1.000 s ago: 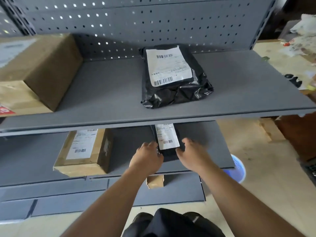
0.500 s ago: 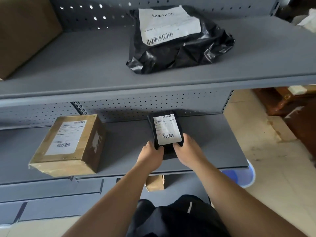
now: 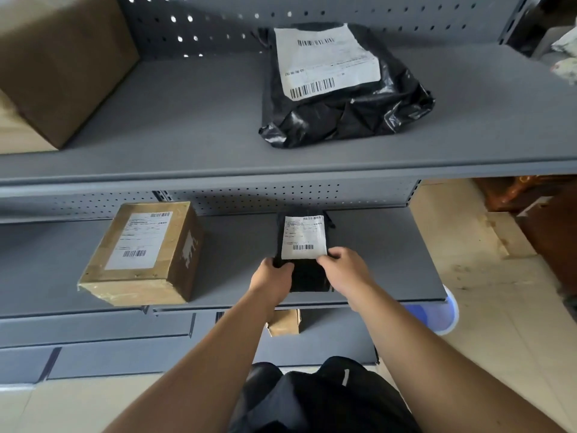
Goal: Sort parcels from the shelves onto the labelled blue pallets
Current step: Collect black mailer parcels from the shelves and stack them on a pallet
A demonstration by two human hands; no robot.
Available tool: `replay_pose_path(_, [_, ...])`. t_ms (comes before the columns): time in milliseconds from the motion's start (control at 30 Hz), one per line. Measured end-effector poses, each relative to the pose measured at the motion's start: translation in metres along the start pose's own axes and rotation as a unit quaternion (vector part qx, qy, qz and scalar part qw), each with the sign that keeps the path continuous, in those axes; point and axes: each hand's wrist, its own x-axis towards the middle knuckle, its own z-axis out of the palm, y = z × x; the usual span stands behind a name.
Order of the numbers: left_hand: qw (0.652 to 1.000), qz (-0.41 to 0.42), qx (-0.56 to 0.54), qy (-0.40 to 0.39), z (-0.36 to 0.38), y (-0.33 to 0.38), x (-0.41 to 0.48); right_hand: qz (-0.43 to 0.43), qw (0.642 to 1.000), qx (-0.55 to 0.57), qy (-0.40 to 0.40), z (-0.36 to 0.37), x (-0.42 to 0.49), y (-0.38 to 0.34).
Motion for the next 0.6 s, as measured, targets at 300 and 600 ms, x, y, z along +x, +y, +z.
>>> replay_pose_path(300, [0.982, -0.092, -0.165, -0.019, -0.040, 0.003, -0.060, 0.036, 0.994, 0.097, -0.024, -0.010, -0.050, -0.032])
replay_pose_path(600, [0.966, -0.103, -0.233, 0.049, -0.062, 0.000, -0.106, -0.005, 0.993, 0.101, -0.066, -0.006, -0.077, -0.048])
